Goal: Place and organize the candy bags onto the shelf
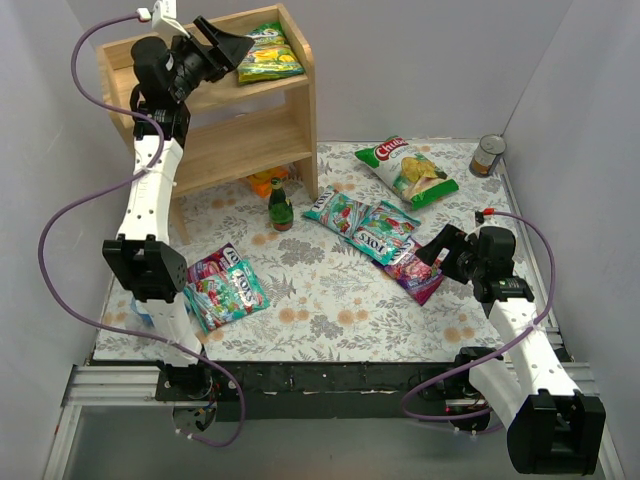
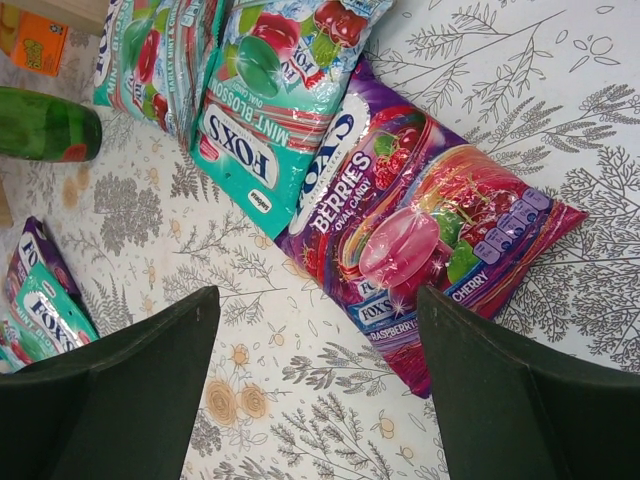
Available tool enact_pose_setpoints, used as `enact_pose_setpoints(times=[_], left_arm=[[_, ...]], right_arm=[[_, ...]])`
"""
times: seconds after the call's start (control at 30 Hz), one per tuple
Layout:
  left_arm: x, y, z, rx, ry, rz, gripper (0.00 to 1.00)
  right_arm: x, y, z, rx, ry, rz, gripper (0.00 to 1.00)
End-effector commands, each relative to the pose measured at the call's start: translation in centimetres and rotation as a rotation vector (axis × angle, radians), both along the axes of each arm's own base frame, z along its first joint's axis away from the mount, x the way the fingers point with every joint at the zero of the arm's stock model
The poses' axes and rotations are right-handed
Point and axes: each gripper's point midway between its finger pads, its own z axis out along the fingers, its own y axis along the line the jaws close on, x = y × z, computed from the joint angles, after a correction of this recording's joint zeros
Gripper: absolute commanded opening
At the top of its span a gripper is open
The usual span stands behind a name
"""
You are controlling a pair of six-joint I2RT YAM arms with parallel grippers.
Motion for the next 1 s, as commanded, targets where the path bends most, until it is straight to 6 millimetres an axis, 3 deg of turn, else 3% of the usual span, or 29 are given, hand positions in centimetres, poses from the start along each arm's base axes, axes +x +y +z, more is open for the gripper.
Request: enact_pose_setpoints(times=[0.0, 0.07, 0.33, 0.5, 0.53, 0.63, 0.67, 0.73, 0.77, 0.8, 0.87, 0.9, 0.97], left_arm=[[-2.0, 2.2, 1.3, 0.027, -0.003, 0.125, 0.96], [-3.6, 2.7, 3.2, 0.029, -0.069, 0.151, 0.98], [-5.2, 3.9, 3.7, 0.024, -0.055, 0.219, 0.98], [-7.6, 2.6, 4.2, 0.014, -0.053, 0.135, 0.98], [-9.0, 2.3, 5.2, 0.005, -0.071, 0.117, 0.98], [-11.5, 0.8, 5.1, 0.01, -0.068, 0.038, 0.98], [-13.7, 0.2, 6.3, 0.006, -0.099, 0.007, 0.98], [-15.5, -1.0, 5.2, 0.019, -0.084, -0.058, 0.98], [-17.9, -1.9, 6.2, 0.02, -0.115, -0.092, 0.98], [-18.3, -2.9, 4.1, 0.031, -0.078, -0.142, 0.98], [-20.5, -4.7, 2.8, 0.034, -0.06, -0.211, 0.98], [-22.6, -6.0, 0.4, 0.046, -0.035, -0.276, 0.98], [-25.1, -6.9, -0.6, 0.048, -0.027, -0.319, 0.98]], right_arm=[[0.1, -0.4, -0.3, -0.01, 0.021, -0.018, 0.87], [0.0, -0.4, -0.6, -0.014, 0.034, -0.019, 0.88], [0.2, -0.6, 0.2, -0.013, 0.012, -0.031, 0.88], [0.3, -0.9, 0.7, -0.043, -0.013, -0.03, 0.88], [0.3, -0.9, 0.9, -0.046, -0.018, -0.028, 0.88], [0.5, -1.0, 1.4, -0.059, -0.037, -0.022, 0.9], [0.5, -1.0, 1.4, -0.059, -0.037, -0.022, 0.91], [0.4, -1.1, 1.4, -0.062, -0.037, -0.023, 0.91], [0.5, -1.1, 1.3, -0.064, -0.036, -0.024, 0.91], [0.4, -1.1, 1.2, -0.065, -0.032, -0.025, 0.91], [0.4, -1.3, 0.9, -0.071, -0.023, -0.034, 0.91], [0.4, -1.6, 0.6, -0.08, -0.014, -0.048, 0.91], [0.5, -1.7, 0.1, -0.088, 0.005, -0.05, 0.91]])
